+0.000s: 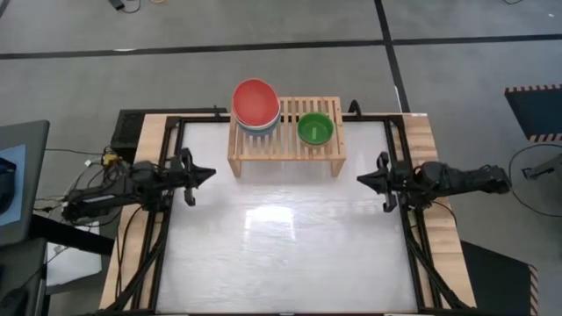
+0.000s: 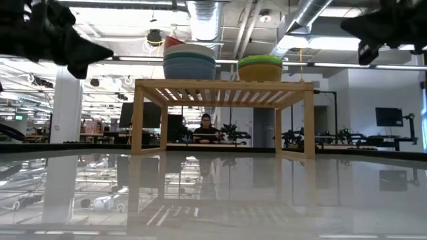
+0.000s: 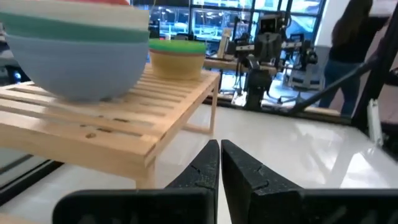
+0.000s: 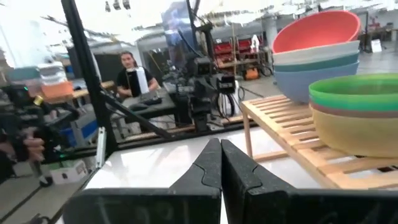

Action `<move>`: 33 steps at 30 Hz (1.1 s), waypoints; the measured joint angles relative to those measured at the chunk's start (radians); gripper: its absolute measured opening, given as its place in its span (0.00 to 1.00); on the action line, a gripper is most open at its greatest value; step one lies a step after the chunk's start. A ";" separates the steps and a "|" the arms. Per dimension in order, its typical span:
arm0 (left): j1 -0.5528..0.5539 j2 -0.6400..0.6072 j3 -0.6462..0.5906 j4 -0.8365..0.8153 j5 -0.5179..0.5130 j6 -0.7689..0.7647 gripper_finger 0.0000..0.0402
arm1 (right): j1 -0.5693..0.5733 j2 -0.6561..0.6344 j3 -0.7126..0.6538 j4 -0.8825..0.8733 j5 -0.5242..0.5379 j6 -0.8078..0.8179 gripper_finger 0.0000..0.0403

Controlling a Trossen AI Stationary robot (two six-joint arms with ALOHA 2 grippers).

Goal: Place and stack bowls onto a shelf
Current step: Return to Home Position

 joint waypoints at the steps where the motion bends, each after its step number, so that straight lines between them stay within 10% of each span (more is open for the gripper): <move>1: 0.000 0.000 -0.013 0.008 0.000 0.012 0.00 | 0.004 -0.028 -0.021 0.004 0.000 -0.001 0.05; 33: 0.000 0.004 -0.109 0.077 0.051 0.019 0.00 | 0.018 -0.118 -0.184 -0.004 0.000 -0.052 0.08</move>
